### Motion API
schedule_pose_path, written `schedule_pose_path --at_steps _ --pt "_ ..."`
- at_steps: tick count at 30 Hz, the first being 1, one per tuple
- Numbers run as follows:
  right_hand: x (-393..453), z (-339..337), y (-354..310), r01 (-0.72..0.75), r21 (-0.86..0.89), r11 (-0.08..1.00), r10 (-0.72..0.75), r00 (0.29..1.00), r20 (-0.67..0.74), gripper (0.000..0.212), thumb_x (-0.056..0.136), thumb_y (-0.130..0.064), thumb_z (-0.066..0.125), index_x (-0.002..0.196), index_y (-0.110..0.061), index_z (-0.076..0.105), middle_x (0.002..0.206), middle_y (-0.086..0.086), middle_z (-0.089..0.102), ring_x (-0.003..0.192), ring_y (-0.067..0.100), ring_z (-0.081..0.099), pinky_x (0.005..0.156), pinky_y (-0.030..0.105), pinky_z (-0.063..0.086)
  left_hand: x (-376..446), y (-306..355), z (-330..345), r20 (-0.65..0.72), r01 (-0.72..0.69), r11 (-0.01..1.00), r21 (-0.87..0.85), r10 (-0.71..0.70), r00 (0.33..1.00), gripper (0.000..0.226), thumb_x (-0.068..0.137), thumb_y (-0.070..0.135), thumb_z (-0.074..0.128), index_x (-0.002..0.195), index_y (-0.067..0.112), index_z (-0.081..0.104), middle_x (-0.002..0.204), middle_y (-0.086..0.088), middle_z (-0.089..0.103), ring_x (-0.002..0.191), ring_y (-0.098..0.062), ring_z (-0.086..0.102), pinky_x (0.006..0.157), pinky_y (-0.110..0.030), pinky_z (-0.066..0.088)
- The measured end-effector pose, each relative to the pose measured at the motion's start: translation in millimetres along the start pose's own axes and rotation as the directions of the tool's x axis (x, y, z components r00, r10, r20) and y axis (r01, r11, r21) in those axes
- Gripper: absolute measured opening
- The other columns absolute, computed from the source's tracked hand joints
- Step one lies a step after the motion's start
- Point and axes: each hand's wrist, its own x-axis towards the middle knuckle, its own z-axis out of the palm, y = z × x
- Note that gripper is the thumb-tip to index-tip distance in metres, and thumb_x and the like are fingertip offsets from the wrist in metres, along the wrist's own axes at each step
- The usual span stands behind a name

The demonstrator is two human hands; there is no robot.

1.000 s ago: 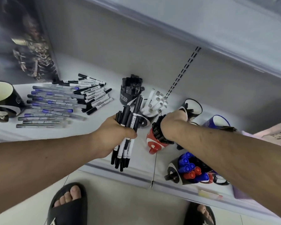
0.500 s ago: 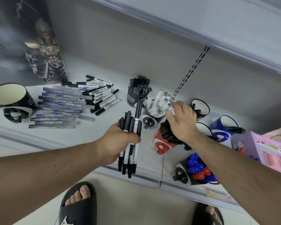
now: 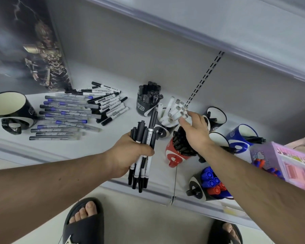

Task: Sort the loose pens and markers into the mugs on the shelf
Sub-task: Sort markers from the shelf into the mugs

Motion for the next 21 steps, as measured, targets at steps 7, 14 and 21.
schedule_pose_path --at_steps 7,14,21 --pt "-9.4 12.1 -3.5 0.121 -0.533 0.838 -0.117 0.992 0.041 0.073 0.094 -0.064 0.012 0.155 -0.023 0.012 0.163 0.011 0.002 0.15 0.029 -0.003 0.119 0.054 -0.005 4.3 -4.6 2.7 -0.031 0.006 0.999 0.038 -0.005 1.0 0.031 0.048 0.006 0.07 0.077 0.008 0.06 0.072 -0.007 0.055 0.07 -0.021 0.053 0.071 -0.032 0.043" --pt "-2.7 5.0 -11.2 -0.018 -0.442 0.897 0.102 0.981 0.166 0.085 0.085 -0.078 0.001 0.156 -0.03 -0.006 0.164 0.007 -0.01 0.151 0.025 -0.012 0.118 0.054 -0.012 3.9 -2.1 6.8 0.021 0.001 0.999 0.054 -0.002 1.0 0.025 0.051 0.004 0.069 0.071 0.012 0.055 0.064 0.0 0.053 0.064 -0.017 0.052 0.066 -0.029 0.041" --pt "-75.8 -27.8 -65.8 -0.127 0.532 0.837 0.031 0.982 0.186 0.015 0.093 -0.032 0.062 0.105 -0.024 0.067 0.086 -0.01 0.062 0.071 0.008 0.058 0.064 0.022 0.047 0.9 9.3 7.4 0.13 0.126 0.99 -0.066 -0.116 0.985 0.019 0.057 0.004 0.065 0.075 0.01 0.063 0.07 -0.011 0.057 0.065 -0.023 0.058 0.066 -0.031 0.046"
